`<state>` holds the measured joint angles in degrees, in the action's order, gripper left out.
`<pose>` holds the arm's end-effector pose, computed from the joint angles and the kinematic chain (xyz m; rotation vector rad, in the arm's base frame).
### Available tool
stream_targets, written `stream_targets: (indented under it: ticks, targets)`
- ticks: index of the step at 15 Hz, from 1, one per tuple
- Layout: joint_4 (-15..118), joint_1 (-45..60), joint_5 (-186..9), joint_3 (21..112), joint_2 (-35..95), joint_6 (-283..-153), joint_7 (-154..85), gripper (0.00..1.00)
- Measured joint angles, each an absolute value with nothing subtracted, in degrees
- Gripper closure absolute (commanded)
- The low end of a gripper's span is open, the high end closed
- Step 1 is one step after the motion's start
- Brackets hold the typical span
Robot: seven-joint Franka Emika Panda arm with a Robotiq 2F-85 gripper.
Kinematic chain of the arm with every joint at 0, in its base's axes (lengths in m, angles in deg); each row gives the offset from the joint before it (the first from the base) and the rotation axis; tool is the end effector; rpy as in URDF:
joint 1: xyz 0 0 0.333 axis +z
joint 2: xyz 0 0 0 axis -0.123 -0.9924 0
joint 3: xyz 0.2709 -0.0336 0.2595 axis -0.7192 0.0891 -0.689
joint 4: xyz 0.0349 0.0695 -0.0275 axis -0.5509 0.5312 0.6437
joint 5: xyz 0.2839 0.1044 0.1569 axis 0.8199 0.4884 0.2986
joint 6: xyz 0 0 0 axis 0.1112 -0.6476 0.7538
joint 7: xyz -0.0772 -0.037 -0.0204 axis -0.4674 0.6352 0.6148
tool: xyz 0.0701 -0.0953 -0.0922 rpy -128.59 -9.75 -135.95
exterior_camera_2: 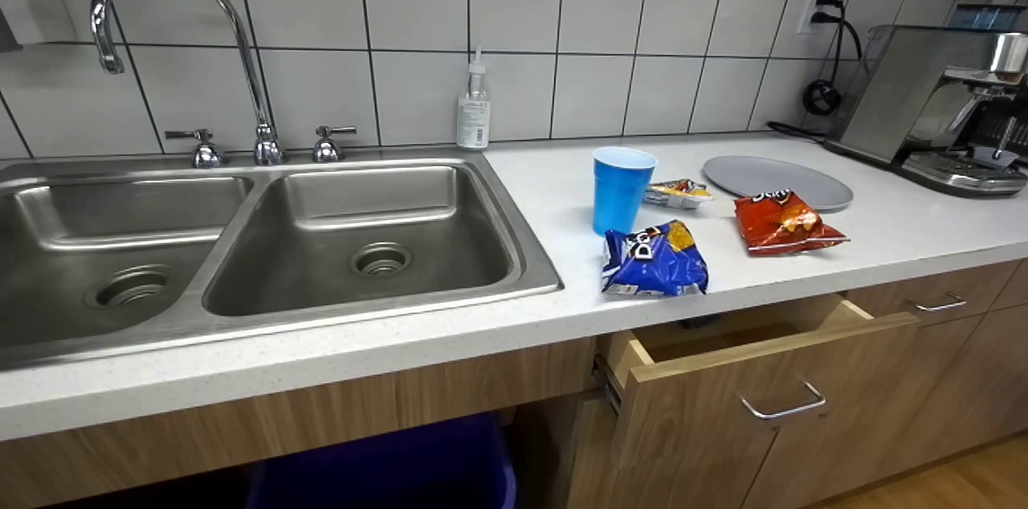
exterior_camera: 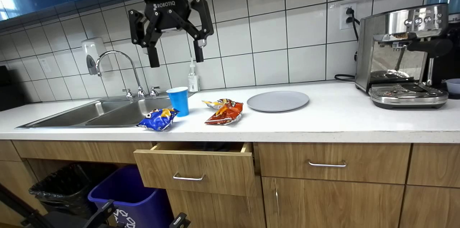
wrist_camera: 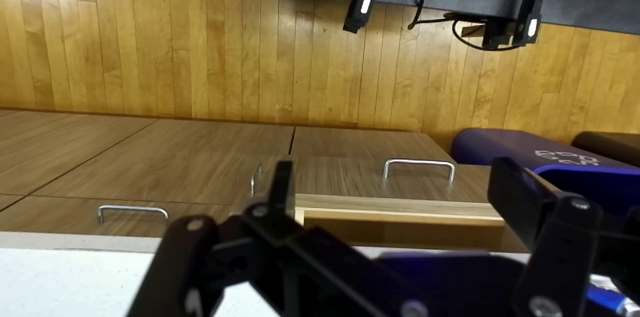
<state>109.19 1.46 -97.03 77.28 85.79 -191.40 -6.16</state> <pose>0.2213 -0.1161 0.4724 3.1213 0.2898 -0.1168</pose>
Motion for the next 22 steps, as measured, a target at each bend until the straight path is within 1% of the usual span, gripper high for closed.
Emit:
stream_targets:
  ticks: [5,10,15,22]
  targets:
    - [111.5,2.1,-96.5,77.3,84.9,-194.6,-6.2,0.0]
    - [114.7,3.3,-95.8,77.0,81.2,-203.6,-6.4,0.0]
    - [115.9,5.5,-91.2,76.6,74.1,-213.6,-6.5,0.0]
    - [115.0,7.6,-86.8,74.2,60.8,-228.3,-6.6,0.0]
